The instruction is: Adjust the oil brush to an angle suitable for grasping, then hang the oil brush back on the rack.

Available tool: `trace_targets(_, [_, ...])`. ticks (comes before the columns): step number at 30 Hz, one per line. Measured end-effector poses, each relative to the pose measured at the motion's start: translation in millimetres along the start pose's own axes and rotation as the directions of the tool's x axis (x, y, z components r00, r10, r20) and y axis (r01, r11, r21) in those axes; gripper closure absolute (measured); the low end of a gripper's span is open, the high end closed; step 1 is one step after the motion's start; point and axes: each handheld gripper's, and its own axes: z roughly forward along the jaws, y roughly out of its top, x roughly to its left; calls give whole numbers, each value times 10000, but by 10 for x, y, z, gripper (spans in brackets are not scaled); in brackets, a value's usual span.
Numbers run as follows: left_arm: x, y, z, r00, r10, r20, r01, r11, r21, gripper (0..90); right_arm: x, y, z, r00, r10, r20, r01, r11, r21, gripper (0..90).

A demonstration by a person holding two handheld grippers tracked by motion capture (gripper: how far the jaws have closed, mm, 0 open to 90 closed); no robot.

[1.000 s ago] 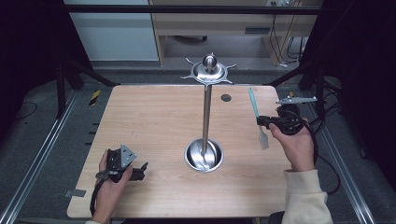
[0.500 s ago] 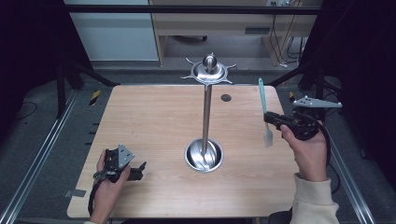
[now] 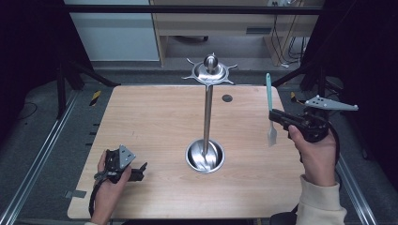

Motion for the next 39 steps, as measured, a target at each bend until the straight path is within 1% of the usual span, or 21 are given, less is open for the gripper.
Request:
trace_targets(4, [3, 0, 7, 10000, 24, 0, -24, 10000, 19, 27, 55, 32, -34, 9997, -107, -210, 103, 9998, -198, 823])
trace_targets(5, [5, 0, 8, 10000, 20, 0, -20, 10000, 28, 27, 85, 48, -43, 9994, -233, -274, 226, 9994, -274, 823])
trace_targets(11, [5, 0, -2, 10000, 53, 8, -53, 10000, 29, 27, 145, 69, -64, 9984, -340, -455, 322, 9987, -396, 823])
trace_targets(13, [7, 0, 1, 10000, 80, -5, -80, 10000, 47, 27, 185, 84, -76, 9969, -446, -651, 415, 9980, -484, 823])
trace_targets(16, [3, 1, 6, 10000, 33, -3, -33, 10000, 10, 27, 214, 93, -82, 9957, -516, -767, 476, 9975, -528, 823])
trace_targets(18, [2, 6, 2, 9999, 99, 22, -99, 9999, 56, 27, 263, 107, -86, 9932, -668, -951, 612, 9963, -604, 823])
trace_targets(25, [-9, 11, 8, 9999, 127, 31, -128, 9999, 50, 27, 329, 112, -59, 9911, -841, -1031, 788, 9954, -538, 823])
trace_targets(31, [0, 6, 5, 9999, 102, 23, -102, 9999, 55, 27, 377, 122, -36, 9885, -972, -1158, 907, 9941, -600, 823])
trace_targets(39, [-15, 12, 10, 9999, 149, 46, -149, 9999, 56, 27, 408, 118, -1, 9872, -1005, -1240, 944, 9940, -545, 823])
